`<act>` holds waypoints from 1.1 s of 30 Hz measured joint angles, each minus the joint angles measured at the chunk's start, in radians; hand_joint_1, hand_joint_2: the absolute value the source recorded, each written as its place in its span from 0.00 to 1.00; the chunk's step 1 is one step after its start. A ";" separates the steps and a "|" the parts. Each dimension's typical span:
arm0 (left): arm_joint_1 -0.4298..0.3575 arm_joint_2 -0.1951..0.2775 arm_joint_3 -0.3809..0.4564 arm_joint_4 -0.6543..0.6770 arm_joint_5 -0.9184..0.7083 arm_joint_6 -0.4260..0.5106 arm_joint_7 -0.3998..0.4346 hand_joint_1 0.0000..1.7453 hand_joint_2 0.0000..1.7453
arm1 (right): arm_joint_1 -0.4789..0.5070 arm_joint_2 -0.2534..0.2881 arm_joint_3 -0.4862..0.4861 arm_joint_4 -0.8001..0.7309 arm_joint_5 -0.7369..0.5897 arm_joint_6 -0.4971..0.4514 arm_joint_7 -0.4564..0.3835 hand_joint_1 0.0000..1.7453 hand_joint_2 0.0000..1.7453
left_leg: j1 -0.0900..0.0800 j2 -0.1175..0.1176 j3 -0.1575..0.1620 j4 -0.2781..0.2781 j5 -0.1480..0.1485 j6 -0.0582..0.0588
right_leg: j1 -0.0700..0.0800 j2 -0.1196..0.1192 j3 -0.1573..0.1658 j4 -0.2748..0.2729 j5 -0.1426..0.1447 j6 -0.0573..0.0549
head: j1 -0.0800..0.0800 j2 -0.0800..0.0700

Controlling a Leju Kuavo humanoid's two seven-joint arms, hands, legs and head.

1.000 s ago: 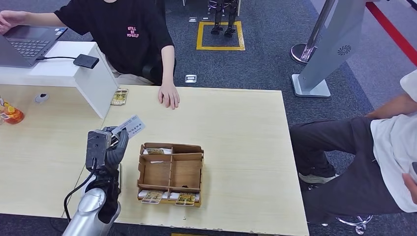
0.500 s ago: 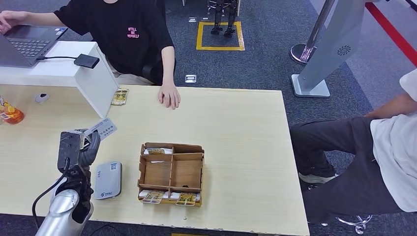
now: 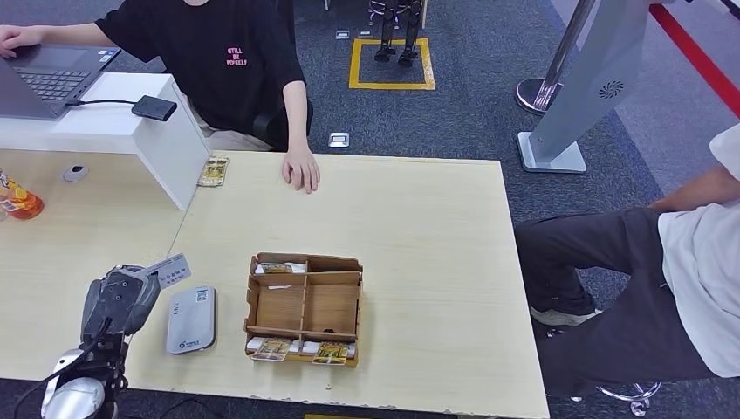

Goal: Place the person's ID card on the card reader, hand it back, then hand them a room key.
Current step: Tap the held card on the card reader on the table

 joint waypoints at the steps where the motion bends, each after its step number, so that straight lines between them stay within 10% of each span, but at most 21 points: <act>1: 0.010 0.010 0.005 -0.004 -0.010 -0.015 0.004 1.00 1.00 | 0.001 -0.001 0.000 0.000 -0.002 0.003 0.000 0.00 0.00 | 0.000 0.000 0.000 0.000 0.000 0.000 | 0.000 0.000 0.000 0.000 0.000 0.000 | 0.000 0.000; 33: 0.017 0.275 0.034 -0.049 -0.125 -0.374 0.104 1.00 1.00 | 0.001 -0.037 0.003 0.001 -0.011 0.055 0.036 0.00 0.00 | 0.000 0.000 0.000 0.000 0.000 0.000 | 0.000 0.000 0.000 0.000 0.000 0.000 | 0.000 0.000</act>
